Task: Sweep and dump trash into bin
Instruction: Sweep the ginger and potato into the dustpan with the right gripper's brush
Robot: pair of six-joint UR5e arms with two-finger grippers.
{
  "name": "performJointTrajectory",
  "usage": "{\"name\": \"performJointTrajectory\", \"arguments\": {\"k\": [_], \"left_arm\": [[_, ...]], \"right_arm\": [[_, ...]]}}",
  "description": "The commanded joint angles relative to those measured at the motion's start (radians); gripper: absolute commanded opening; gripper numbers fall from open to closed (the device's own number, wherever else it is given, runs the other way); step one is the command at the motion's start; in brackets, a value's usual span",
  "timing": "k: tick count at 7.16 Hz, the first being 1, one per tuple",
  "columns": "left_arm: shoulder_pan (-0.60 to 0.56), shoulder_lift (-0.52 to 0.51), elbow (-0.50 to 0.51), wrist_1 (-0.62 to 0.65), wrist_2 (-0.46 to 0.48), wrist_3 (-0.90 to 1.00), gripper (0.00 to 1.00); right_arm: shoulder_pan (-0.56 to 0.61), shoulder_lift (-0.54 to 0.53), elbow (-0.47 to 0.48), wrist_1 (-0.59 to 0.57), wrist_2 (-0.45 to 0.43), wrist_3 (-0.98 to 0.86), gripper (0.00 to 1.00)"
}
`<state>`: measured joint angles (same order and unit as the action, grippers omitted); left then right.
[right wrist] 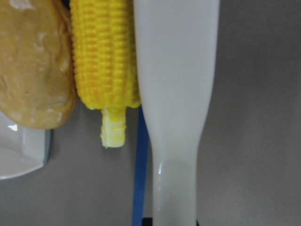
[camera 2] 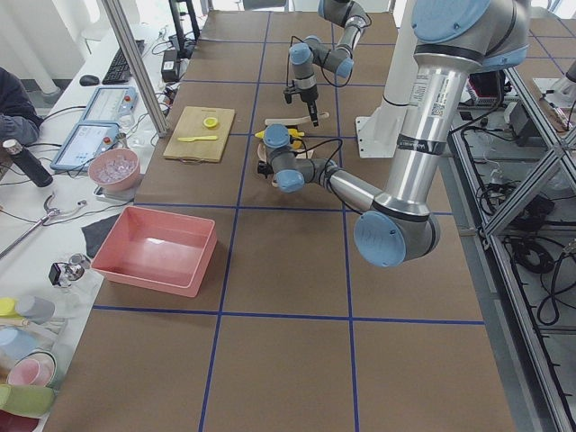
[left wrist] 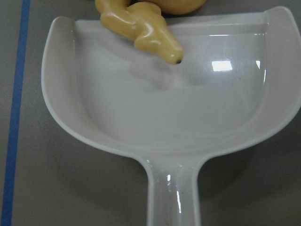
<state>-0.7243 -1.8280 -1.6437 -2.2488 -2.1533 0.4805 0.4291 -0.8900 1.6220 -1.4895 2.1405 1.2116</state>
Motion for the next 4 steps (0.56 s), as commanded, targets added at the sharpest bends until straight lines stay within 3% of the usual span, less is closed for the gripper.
{"name": "performJointTrajectory", "arguments": {"k": [1,4], "left_arm": [[0.002,0.0,-0.001,-0.002,0.001,0.0,0.94],[0.002,0.0,-0.001,-0.002,0.003,0.0,0.94]], "right_arm": [[-0.01,0.023,-0.024,0.095,-0.011,0.068,0.0],[-0.035,0.045,-0.06,0.223,-0.048,0.15,0.0]]}}
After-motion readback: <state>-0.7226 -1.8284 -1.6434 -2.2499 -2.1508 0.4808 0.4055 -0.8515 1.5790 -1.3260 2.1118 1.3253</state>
